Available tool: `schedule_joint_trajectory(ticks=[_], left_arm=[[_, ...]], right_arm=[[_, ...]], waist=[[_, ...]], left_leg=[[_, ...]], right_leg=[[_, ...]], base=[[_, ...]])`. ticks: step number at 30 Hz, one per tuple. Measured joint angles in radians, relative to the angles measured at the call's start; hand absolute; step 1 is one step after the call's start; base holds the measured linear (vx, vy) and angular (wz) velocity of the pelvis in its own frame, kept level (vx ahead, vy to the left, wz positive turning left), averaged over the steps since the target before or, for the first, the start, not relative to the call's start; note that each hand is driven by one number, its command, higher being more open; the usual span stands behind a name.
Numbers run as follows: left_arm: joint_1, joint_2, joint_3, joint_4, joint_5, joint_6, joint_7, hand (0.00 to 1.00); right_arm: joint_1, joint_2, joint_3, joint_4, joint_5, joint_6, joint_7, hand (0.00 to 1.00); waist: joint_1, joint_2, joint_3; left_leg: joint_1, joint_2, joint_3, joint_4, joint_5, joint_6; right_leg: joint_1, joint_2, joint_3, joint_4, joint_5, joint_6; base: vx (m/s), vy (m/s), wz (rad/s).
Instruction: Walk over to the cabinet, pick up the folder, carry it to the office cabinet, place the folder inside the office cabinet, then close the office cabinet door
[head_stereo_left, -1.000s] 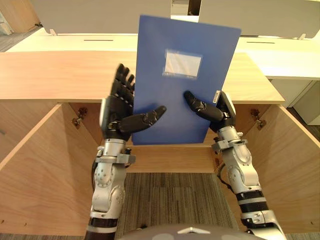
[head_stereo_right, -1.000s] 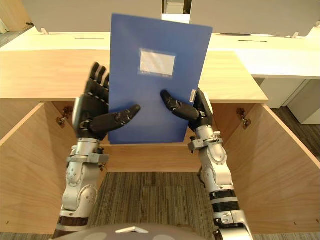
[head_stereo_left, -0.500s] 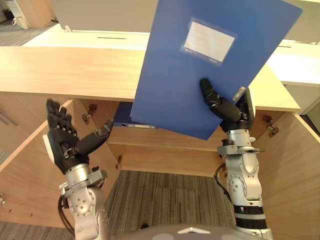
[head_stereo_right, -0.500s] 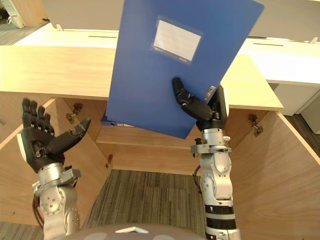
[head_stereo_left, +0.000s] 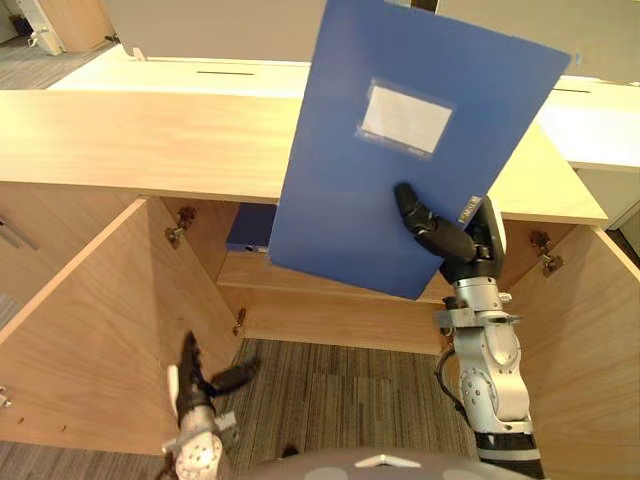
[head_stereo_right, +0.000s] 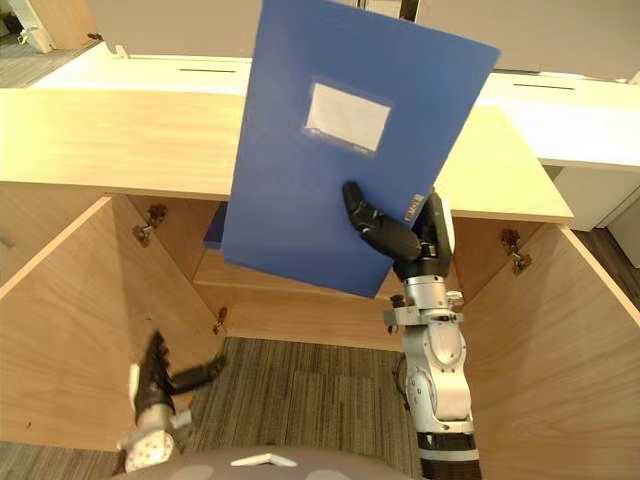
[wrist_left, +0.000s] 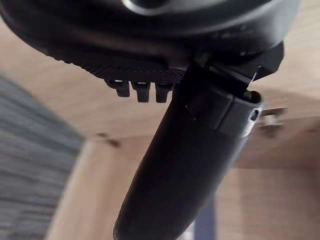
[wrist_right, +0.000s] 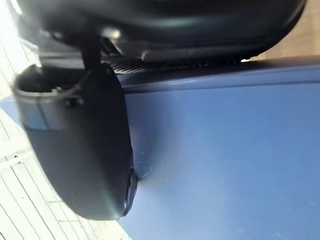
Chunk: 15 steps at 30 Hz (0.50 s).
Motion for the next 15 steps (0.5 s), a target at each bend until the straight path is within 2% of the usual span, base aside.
schedule_joint_trajectory(ticks=[5, 8, 12, 15], left_arm=[[-0.053, 0.020, 0.054, 0.271, -0.089, 0.023, -0.013, 1.00], [-0.108, 0.077, 0.065, 0.414, -0.100, 0.022, -0.024, 1.00], [-0.116, 0.117, 0.062, 0.512, -0.099, 0.024, -0.042, 1.00], [-0.114, 0.132, 0.055, 0.559, -0.097, 0.025, -0.046, 1.00]], right_arm=[[0.038, -0.031, 0.068, 0.012, -0.001, 0.006, 0.014, 0.00], [0.038, -0.067, 0.111, 0.052, -0.029, 0.009, 0.029, 0.00], [0.038, -0.125, 0.160, 0.089, -0.085, 0.013, 0.031, 0.00], [0.031, -0.176, 0.213, 0.091, -0.185, 0.016, 0.033, 0.00]], waist=[[0.001, -0.006, -0.006], [0.001, 0.003, -0.013], [0.001, 0.002, -0.012], [0.002, 0.004, -0.004]], left_leg=[[-0.003, 0.005, 0.005, 0.000, 0.000, -0.004], [-0.002, 0.007, 0.006, 0.000, 0.000, -0.006], [-0.007, 0.010, 0.008, 0.000, -0.002, -0.010], [-0.022, 0.013, 0.014, 0.000, -0.002, -0.013]], right_leg=[[-0.005, 0.004, 0.005, -0.003, 0.001, -0.001], [-0.004, 0.008, 0.006, -0.005, 0.001, -0.001], [-0.009, 0.011, 0.008, -0.009, 0.002, -0.001], [-0.026, 0.014, 0.016, -0.015, 0.007, -0.003]], base=[[0.00, -0.003, -0.02], [-0.01, -0.003, -0.01], [0.00, 0.000, 0.00], [0.00, -0.007, -0.07]])
